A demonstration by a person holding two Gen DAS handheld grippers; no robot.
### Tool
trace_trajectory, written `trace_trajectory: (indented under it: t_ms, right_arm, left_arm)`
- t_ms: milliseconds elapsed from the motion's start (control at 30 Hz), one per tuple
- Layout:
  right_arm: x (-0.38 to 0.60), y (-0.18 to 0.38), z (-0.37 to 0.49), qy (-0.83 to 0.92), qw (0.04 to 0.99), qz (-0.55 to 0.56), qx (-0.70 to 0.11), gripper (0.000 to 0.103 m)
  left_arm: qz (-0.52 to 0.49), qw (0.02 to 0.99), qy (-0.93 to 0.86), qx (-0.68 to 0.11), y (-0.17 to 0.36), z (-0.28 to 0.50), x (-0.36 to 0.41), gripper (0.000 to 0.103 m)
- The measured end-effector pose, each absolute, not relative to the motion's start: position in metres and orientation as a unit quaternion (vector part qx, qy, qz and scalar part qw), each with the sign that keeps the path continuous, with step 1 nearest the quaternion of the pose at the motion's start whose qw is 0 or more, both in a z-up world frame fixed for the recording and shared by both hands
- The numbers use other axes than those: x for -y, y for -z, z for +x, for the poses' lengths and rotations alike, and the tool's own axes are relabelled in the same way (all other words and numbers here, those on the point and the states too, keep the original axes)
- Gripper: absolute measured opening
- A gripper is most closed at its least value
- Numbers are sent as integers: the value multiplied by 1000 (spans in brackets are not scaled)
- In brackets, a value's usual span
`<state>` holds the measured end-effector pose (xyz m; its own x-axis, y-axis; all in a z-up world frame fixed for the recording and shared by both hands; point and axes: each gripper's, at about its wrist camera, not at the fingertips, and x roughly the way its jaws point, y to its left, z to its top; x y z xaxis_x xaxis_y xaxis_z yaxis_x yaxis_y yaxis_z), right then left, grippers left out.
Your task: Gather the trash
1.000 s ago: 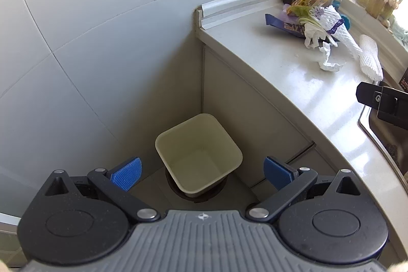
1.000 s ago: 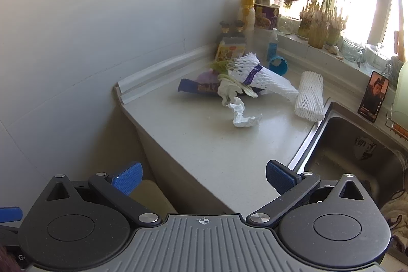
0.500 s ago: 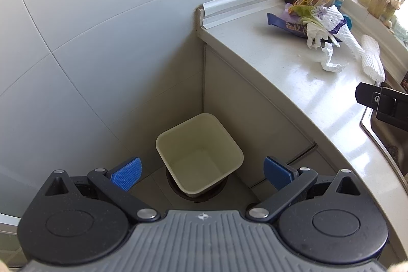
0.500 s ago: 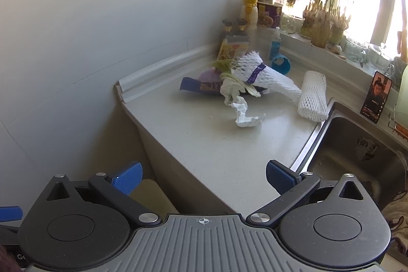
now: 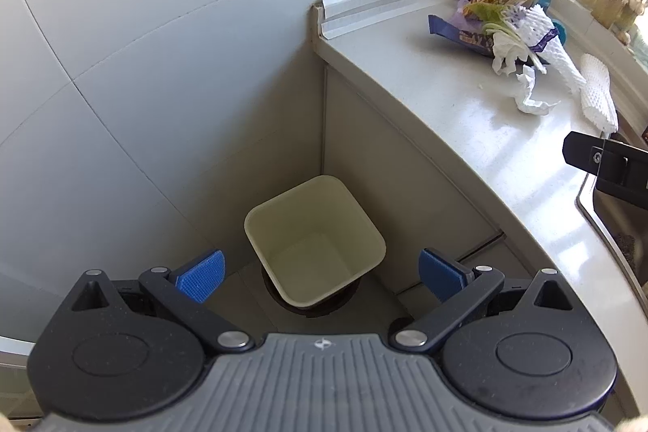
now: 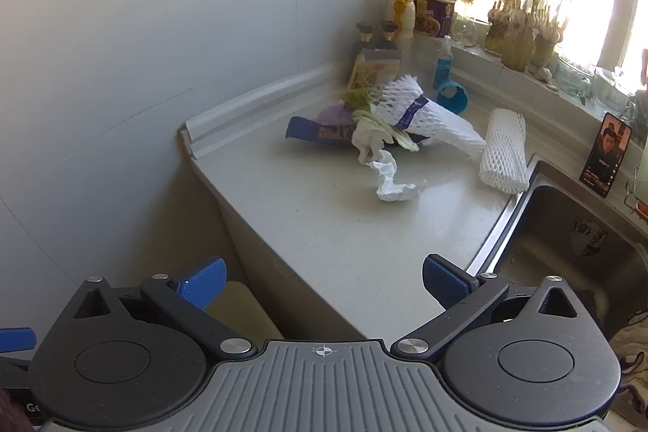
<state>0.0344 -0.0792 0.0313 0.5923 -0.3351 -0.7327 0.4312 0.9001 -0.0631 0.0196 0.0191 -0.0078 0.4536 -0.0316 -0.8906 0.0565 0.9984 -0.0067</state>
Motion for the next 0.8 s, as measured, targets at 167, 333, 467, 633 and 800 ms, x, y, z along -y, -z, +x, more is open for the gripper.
trace_trajectory:
  t_ms: [167, 333, 467, 633, 800]
  right_arm:
    - [88, -27, 43, 209, 888, 57, -406, 103]
    - [102, -27, 54, 209, 888, 57, -406, 103]
    - [118, -26, 64, 201, 893, 68, -396, 103]
    - [141, -19, 69, 199, 902, 70, -378, 103]
    - [164, -10, 71, 198, 916, 55, -344, 103]
  left_arm:
    - [9, 848, 21, -529, 10, 30, -14, 102]
    - [2, 847, 19, -531, 8, 42, -9, 102]
    - [-15, 849, 26, -527, 6, 56, -5, 102]
    - [-33, 856, 44, -515, 8, 72, 3, 102]
    - [-58, 858, 94, -501, 13, 95, 17, 100]
